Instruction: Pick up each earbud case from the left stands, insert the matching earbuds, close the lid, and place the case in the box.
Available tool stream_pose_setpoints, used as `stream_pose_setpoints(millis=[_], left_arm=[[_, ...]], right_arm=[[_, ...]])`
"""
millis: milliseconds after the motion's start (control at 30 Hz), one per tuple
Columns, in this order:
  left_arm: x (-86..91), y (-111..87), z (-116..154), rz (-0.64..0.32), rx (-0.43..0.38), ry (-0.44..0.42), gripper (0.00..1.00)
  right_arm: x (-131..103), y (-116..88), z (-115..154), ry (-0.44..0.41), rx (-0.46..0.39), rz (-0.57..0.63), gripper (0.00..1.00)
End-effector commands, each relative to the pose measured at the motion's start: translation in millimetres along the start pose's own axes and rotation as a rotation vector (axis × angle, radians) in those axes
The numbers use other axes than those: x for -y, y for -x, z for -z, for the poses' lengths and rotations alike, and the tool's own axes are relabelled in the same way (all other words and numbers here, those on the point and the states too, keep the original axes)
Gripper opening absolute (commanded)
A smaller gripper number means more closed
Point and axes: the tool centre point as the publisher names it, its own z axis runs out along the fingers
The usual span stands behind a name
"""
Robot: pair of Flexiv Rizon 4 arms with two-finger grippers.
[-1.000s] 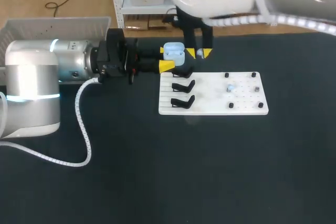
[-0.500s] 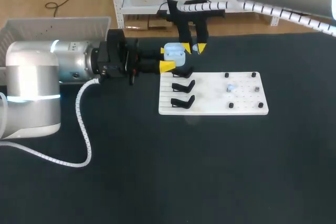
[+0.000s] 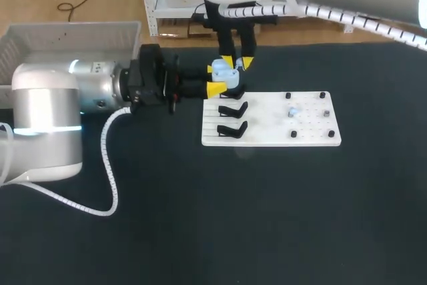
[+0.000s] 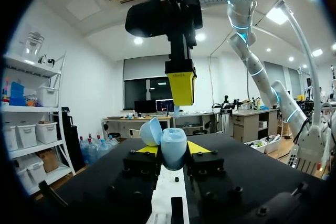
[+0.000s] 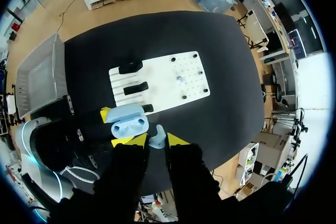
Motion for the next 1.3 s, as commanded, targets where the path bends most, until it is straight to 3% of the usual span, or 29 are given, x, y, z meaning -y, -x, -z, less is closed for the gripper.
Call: stream_pose_setpoints(millis=[33,1300], left_arm=[[0.9,-0.5,-2,-0.003,-0.005,0.001,0.0],[-3.3,-1.3,-4,-0.002,-0.022,-0.031,0.0]], right_arm=[[-5,-1,1,-0.002,0.003,-0.004,0.0],[-19,1,-7,0.044,-0.03,-0.049,0.0]])
